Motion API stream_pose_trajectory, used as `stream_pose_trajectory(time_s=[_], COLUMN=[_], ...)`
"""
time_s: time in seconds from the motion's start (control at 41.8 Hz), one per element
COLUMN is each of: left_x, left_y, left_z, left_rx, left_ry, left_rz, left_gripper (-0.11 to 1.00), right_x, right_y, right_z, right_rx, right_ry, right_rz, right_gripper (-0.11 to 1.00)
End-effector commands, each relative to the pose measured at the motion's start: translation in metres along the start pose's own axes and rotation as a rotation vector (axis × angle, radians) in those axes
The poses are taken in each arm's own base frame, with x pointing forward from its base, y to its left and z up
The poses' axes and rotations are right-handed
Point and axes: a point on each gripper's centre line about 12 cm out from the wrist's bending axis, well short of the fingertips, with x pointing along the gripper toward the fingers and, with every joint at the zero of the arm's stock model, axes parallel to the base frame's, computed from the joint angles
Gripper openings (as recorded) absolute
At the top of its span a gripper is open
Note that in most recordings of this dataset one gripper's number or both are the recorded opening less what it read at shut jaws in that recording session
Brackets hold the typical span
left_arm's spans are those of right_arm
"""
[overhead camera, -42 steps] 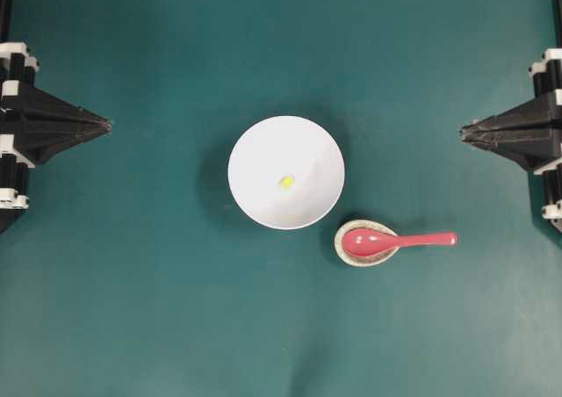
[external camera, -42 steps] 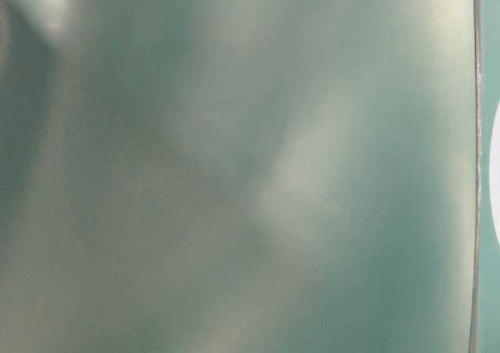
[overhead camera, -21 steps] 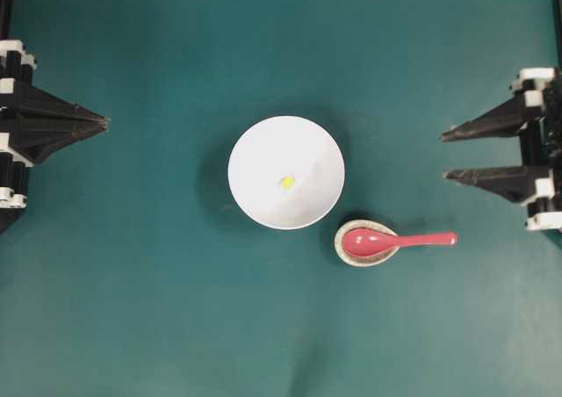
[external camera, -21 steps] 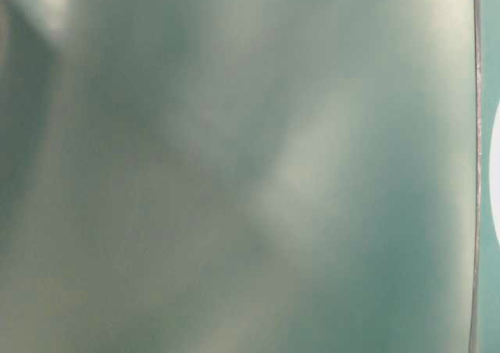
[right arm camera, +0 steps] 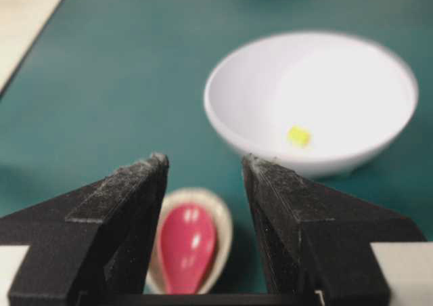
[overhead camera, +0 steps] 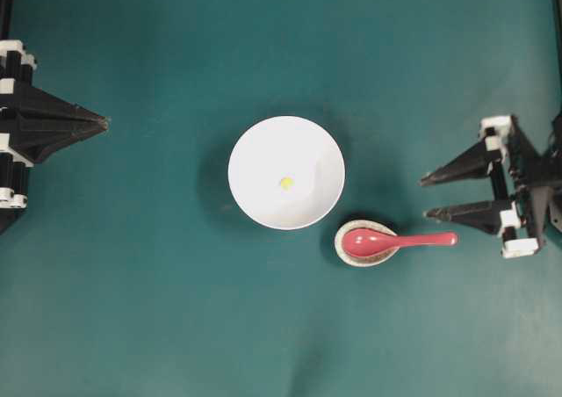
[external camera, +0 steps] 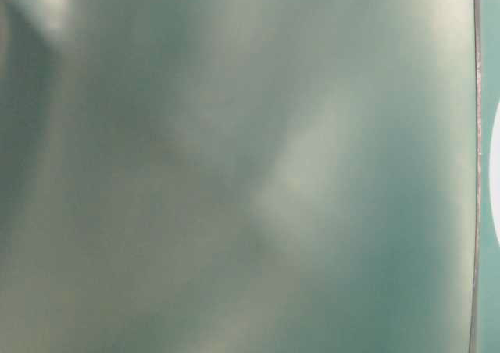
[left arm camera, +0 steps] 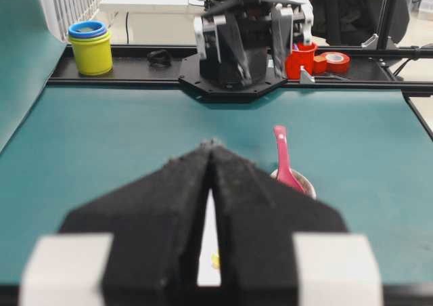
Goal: Scoop the yellow hexagonal prism block from the bowl with a spoon using the right arm.
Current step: 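Lower the right gripper and close it on the red spoon handle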
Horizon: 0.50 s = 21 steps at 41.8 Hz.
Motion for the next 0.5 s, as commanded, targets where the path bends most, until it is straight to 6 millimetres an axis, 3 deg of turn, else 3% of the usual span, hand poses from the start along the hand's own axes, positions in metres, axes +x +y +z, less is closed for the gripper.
stream_pose_trajectory(time_s=[0.0,0.478], left_x=[0.002,0.003], left_y=[0.000,0.000], left_z=[0.007,0.006], left_rx=[0.005,0.008], left_ry=[-0.017,-0.011], left_rz=[0.001,0.001], left_gripper=[0.00,0.00], right_x=[0.006,0.022], right_y=[0.004,0.021], right_z=[-0.007,-0.063], right_rx=[0.013,0.018], right_ry=[-0.012,0.079], right_rz=[0.017,0.037], right_gripper=[0.55,0.55])
